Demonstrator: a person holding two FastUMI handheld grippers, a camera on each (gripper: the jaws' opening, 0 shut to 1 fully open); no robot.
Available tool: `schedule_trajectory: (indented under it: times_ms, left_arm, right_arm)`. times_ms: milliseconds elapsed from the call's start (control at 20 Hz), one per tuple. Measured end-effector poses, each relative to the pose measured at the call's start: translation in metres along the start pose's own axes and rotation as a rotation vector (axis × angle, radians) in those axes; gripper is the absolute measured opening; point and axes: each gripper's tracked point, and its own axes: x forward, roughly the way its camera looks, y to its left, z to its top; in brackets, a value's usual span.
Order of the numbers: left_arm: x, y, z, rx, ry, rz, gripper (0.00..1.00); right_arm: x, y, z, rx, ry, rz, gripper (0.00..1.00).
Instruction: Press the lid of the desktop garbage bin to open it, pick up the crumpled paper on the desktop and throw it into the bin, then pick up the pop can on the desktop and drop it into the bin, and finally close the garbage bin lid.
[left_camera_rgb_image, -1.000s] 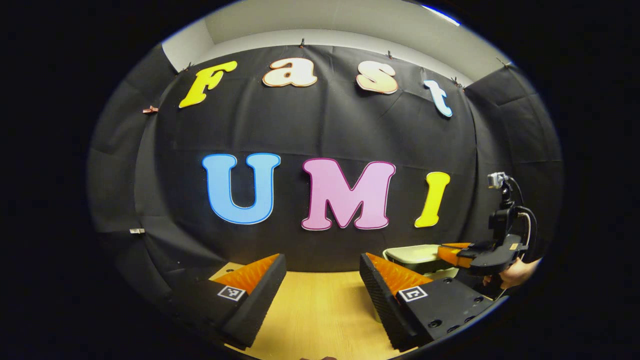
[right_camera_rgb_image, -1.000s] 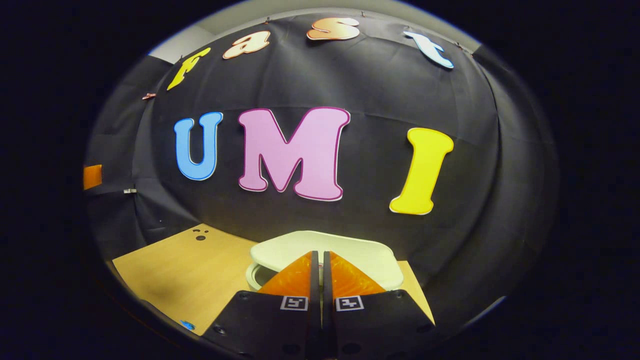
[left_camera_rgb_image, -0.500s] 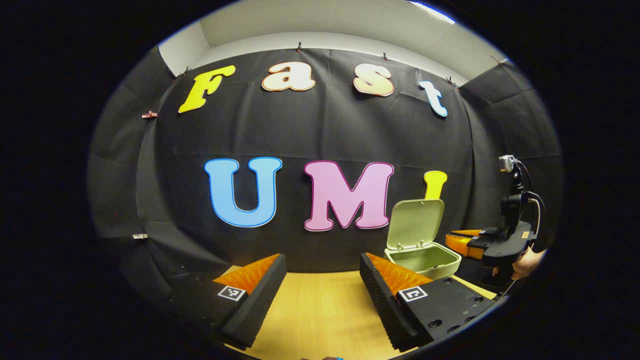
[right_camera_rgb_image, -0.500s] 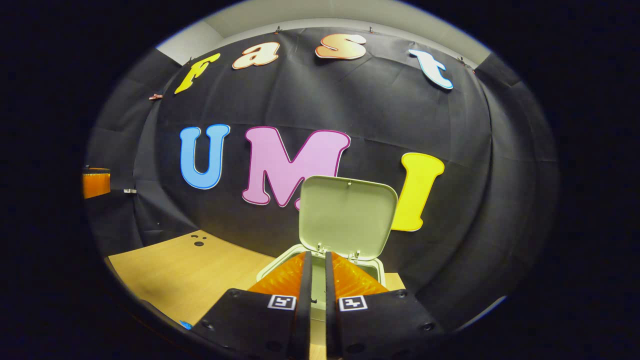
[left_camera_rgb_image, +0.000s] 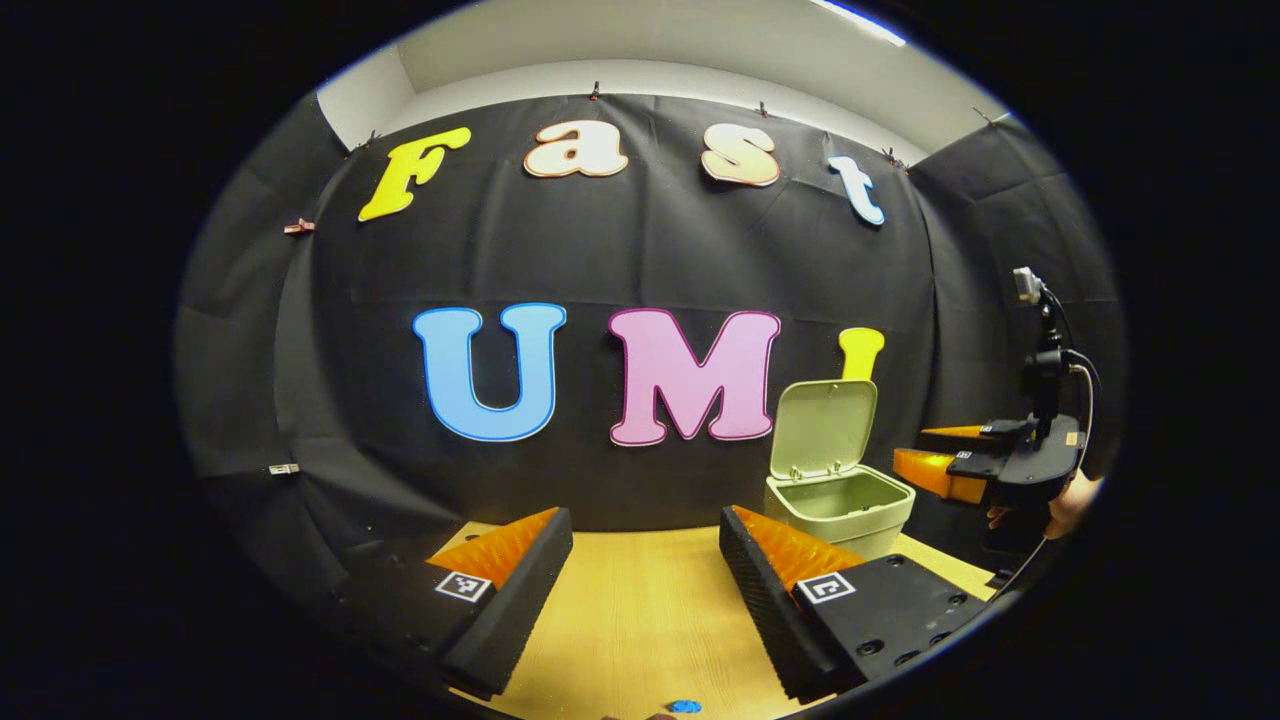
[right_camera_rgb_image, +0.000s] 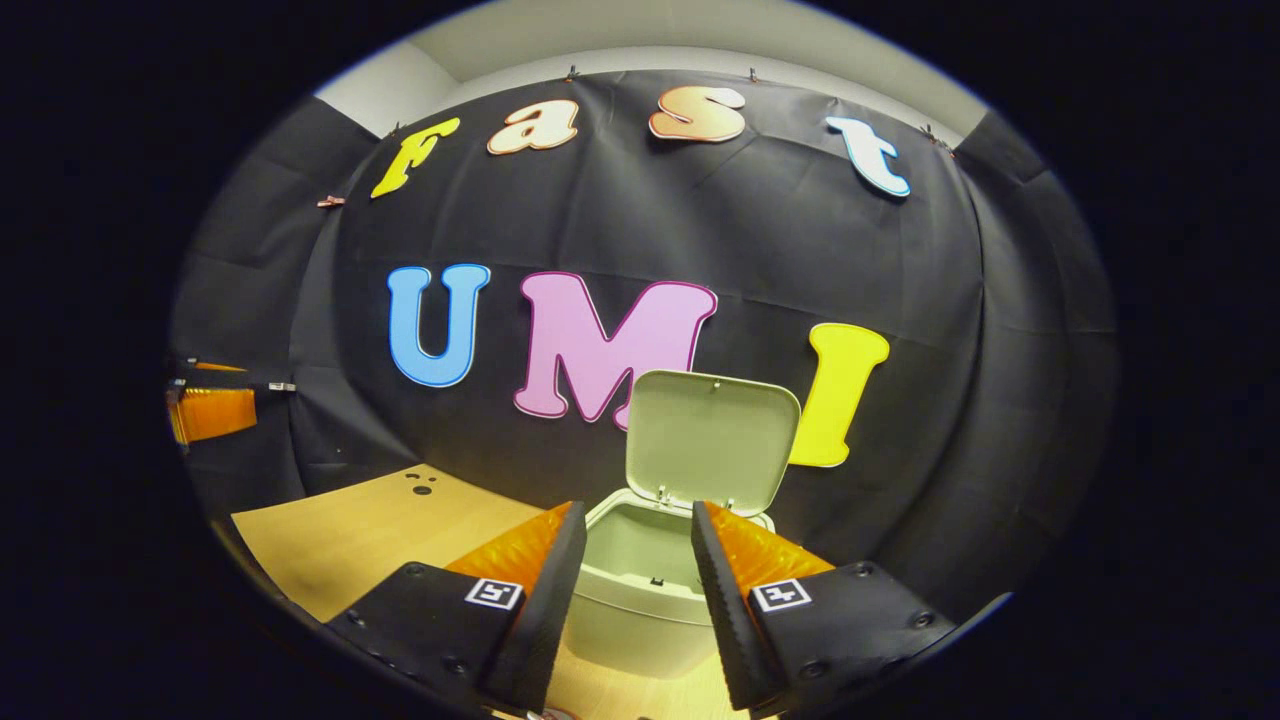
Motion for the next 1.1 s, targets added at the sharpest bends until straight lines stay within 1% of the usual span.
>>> schedule_trajectory:
  times_ms: [150, 200, 350, 700, 900, 1100]
  left_arm:
    - [-0.006, -0.002, -0.022, -0.006, 0.039, -0.015, 0.95]
    - [-0.009, -0.002, -0.032, -0.005, 0.055, -0.018, 0.95]
    - [-0.014, -0.005, -0.066, 0.007, 0.118, -0.035, 0.95]
    - [-0.02, -0.029, -0.188, -0.017, 0.356, -0.118, 0.95]
    - [-0.021, -0.039, -0.25, -0.037, 0.485, -0.132, 0.94]
    - [-0.02, -0.046, -0.298, -0.069, 0.592, -0.134, 0.92]
  right_arm:
    - [-0.017, 0.011, 0.0, 0.007, 0.016, 0.024, 0.79]
    - [-0.022, 0.013, 0.001, 0.007, 0.014, 0.028, 0.84]
    - [-0.038, 0.014, 0.003, -0.008, 0.003, 0.018, 0.85]
    - [-0.067, 0.006, -0.018, -0.028, 0.065, -0.01, 0.86]
    - [-0.08, -0.005, -0.024, -0.018, 0.092, -0.028, 0.85]
    - [-0.094, -0.015, -0.032, -0.039, 0.119, -0.045, 0.85]
